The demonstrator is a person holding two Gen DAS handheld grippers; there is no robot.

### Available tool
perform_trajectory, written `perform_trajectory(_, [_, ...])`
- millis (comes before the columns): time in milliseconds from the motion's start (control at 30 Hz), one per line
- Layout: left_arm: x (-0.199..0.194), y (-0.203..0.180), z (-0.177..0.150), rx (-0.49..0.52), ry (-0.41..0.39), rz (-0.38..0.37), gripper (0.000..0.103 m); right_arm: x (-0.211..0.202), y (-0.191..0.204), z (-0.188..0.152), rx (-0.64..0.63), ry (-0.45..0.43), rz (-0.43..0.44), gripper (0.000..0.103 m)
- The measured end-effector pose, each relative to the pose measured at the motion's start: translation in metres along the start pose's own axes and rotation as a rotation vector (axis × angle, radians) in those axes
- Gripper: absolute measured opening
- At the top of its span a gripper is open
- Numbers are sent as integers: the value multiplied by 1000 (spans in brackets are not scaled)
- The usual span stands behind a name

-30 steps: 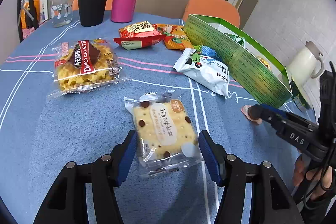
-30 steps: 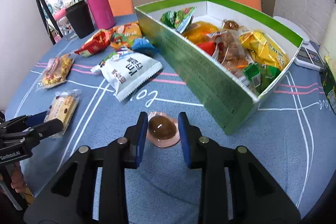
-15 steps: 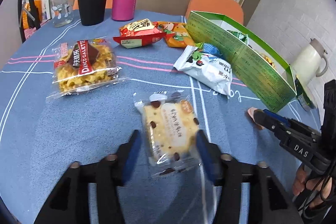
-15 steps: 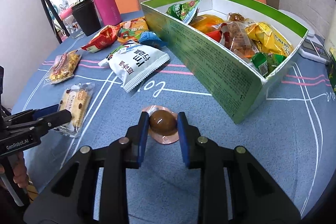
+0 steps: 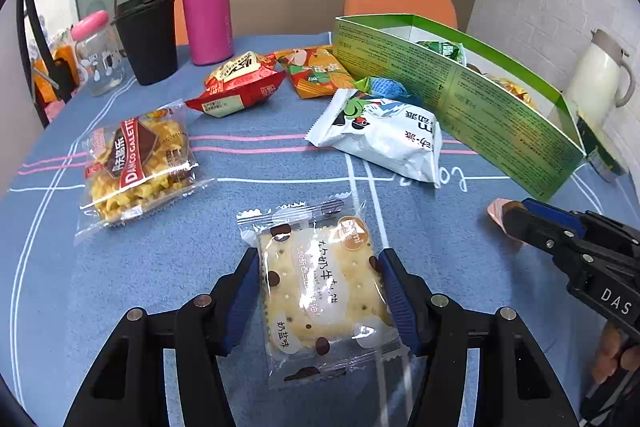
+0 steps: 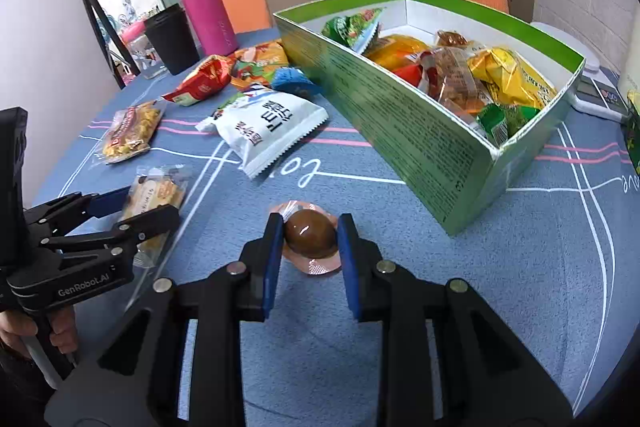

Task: Organize snacks
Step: 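Grasp the chocolate-chip cookie pack with the left tool while the right grasps the brown jelly cup, then lower the cookie pack into the box with the left tool while the right drops the jelly cup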

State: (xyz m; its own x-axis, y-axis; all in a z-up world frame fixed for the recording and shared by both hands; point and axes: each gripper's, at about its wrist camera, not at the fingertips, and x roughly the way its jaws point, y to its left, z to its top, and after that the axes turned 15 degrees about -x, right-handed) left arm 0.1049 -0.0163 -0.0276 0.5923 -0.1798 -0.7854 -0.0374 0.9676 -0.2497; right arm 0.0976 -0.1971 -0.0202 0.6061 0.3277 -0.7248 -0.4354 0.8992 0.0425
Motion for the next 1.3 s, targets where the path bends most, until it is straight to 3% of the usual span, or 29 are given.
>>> perform_trajectory(267, [-38, -12, 16, -13, -44, -116, 60, -28, -2, 9, -3, -92, -1, 29])
perform_trajectory(567, [-65, -60, 61, 29, -142, -199, 60, -70, -38, 28, 54, -233, -143, 29])
perform_trajectory(800, [-52, -110, 91, 94, -166, -205, 60, -74, -76, 38, 118, -269, -212, 29])
perform_trajectory(1000, [-22, -144, 106, 119, -122, -199, 61, -62, -99, 48, 128, -270, -243, 29])
perform_trajectory(1100, [0, -159, 108, 149, -81, -210, 62, -44, -102, 53, 59, -241, -282, 30])
perform_trajectory(1133, [8, -162, 106, 158, -56, -214, 67, -39, -101, 53, 26, -225, -318, 35])
perform_trajectory(1200, [20, -164, 101, 171, -24, -175, 84, -35, -96, 46, -16, -216, -385, 63])
perform_trajectory(1233, [22, -163, 98, 168, -40, -165, 85, -37, -95, 41, -17, -234, -399, 78])
perform_trajectory(1300, [24, -158, 94, 149, -67, -165, 86, -39, -98, 32, -3, -256, -418, 84])
